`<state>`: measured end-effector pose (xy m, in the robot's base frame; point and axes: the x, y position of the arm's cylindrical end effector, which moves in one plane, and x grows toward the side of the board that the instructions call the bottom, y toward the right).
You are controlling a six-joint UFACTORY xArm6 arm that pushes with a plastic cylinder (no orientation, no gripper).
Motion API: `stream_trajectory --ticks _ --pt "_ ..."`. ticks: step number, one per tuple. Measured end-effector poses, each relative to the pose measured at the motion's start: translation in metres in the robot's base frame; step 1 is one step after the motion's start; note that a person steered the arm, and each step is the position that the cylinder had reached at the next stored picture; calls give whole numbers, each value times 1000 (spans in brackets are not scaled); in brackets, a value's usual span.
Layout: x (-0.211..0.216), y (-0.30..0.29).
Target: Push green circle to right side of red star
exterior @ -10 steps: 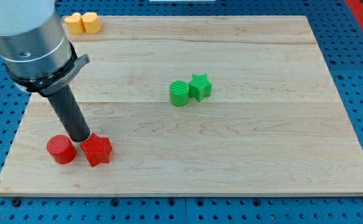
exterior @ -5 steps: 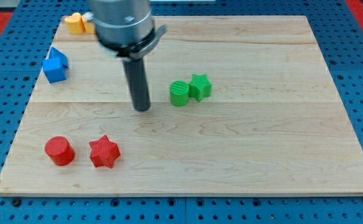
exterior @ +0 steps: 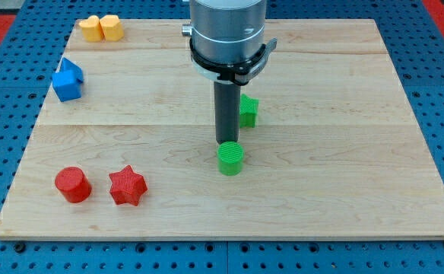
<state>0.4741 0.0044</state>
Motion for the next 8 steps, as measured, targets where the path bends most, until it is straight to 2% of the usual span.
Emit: stream_trajectory --ticks 1,2,5,7,8 --pt "3 5" --pt "24 5" --pt "24 3" --pt "33 58" --pt "56 34"
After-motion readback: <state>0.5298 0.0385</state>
